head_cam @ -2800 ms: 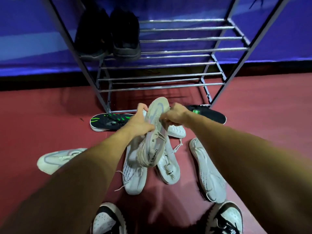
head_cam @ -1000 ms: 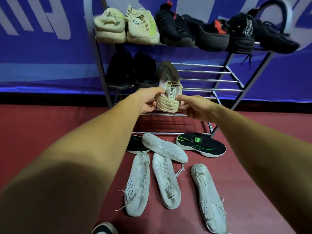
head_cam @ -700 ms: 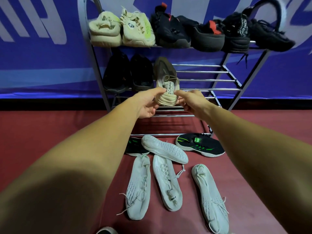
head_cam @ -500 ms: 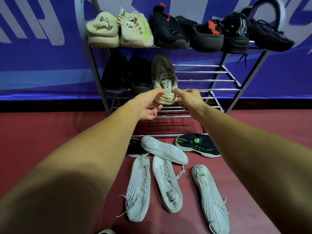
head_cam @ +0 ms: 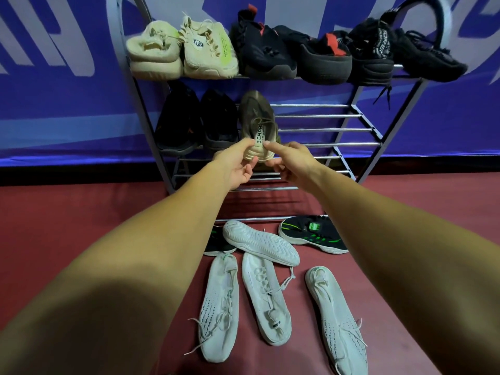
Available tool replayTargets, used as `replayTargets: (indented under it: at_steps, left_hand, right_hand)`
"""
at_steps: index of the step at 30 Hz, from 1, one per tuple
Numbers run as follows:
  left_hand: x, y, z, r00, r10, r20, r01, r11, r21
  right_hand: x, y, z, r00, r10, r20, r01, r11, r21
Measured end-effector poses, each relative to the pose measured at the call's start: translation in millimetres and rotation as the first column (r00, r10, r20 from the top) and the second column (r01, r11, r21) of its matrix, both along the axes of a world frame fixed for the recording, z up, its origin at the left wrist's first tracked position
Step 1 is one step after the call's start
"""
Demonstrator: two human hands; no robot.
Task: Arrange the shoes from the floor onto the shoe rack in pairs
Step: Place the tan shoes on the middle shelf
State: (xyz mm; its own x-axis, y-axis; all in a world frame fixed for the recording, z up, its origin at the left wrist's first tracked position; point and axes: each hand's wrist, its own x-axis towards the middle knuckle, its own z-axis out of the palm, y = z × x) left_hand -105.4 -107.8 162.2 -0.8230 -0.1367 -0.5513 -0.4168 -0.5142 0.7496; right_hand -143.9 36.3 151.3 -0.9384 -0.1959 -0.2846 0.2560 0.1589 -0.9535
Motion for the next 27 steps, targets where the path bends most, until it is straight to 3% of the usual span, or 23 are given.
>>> replayTargets:
  at_steps: [7, 17, 20, 24, 27]
  left_hand:
    - [4.3, -6.5, -8.5, 1.0, 0.0, 0.018, 0.003, 0.988, -0.152]
    - [13.5, -20.8, -16.9, 0.998, -0.067, 0.014, 0.063, 0.833, -0.549]
    - [19.4, -29.6, -18.8, 0.992, -0.12, 0.03, 0.11, 0.744, -0.659]
    - [30.1, -51.1, -19.9, 0.964, -0.247, 0.1, 0.22, 0.525, -0.822]
    - [37.4, -74.3, -17.9, 0.955, -0.244, 0.166, 0.251, 0.376, -0.892]
  right_hand:
    - [-1.2, 0.4, -0.5, 0.998, -0.049, -0.041, 0.05, 0.999, 0.015]
    - [11.9, 4.3, -3.9, 0.978, 0.15, -0.148, -0.089, 0.93, 0.356]
    - [14.2, -4.7, -9.4, 0.962, 0.225, -0.153, -0.147, 0.902, 0.405]
    - [18.6, -17.6, -15.8, 0.917, 0.365, -0.161, -0.211, 0.785, 0.583]
    - [23.5, -31.4, -20.5, 0.881, 0.454, -0.134, -0.266, 0.708, 0.654]
